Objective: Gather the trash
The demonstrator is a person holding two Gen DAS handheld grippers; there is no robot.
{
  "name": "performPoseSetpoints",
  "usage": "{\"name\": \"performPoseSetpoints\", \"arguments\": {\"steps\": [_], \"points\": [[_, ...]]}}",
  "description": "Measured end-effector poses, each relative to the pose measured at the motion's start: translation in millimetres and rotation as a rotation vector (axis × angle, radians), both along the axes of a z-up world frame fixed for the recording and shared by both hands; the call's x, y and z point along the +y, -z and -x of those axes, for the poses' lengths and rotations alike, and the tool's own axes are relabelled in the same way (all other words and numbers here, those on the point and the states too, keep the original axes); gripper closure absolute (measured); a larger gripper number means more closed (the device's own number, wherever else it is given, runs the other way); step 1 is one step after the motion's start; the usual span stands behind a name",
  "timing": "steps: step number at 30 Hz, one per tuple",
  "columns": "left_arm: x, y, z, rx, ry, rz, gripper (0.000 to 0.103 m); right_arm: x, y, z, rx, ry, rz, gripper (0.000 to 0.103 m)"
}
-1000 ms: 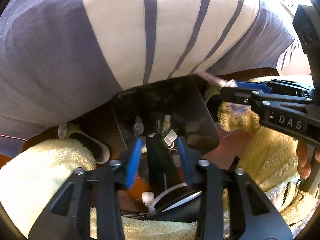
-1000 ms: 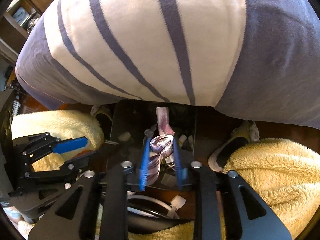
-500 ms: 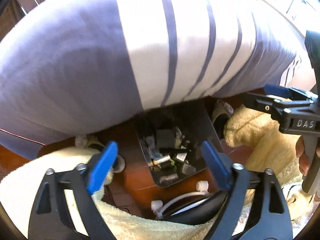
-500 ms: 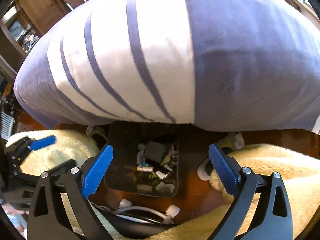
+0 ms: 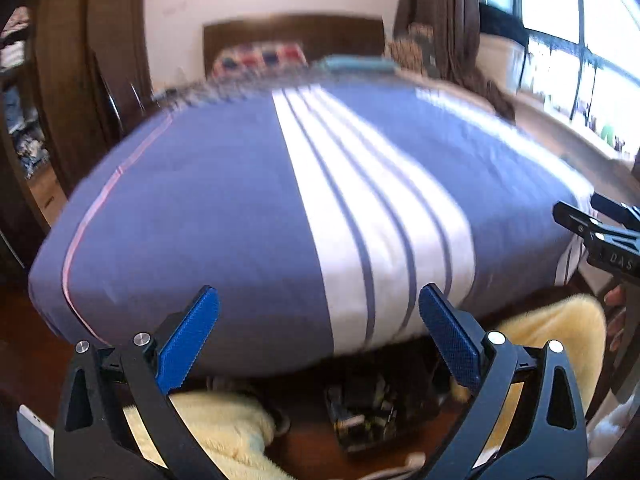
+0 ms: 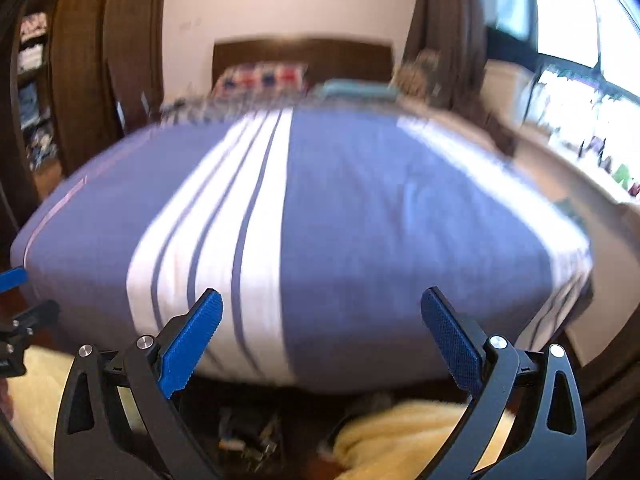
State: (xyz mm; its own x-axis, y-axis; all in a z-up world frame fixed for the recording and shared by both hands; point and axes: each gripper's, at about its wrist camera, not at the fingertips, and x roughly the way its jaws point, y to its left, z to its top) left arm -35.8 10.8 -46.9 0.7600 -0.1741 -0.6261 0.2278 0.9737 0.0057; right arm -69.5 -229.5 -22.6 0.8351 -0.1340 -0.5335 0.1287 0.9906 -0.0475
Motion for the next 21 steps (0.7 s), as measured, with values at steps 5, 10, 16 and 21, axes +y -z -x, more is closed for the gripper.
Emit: {"name": "performPoseSetpoints", "arguments": {"steps": [5,10,16,21], "points": [[1,-47,12,-0.140,-0.040,-0.001,0.008,-3,-41,13,-0.125,0.004,0.018,0.003],[-2,-81,28,-0.257,-0.077,-0.006,0.008,-9,-69,22,-0.182,0.007,0.023,0.003],[-2,-105,35,-0.325,-0.103,0.017,0.008,-3,-86,31,-0.246,0.030,0.026,0.003],[-3,-109,40,-0.343,-0.112,0.011,0.008,-1,-83,33,-0.245,0.052,0.038,0.003]]}}
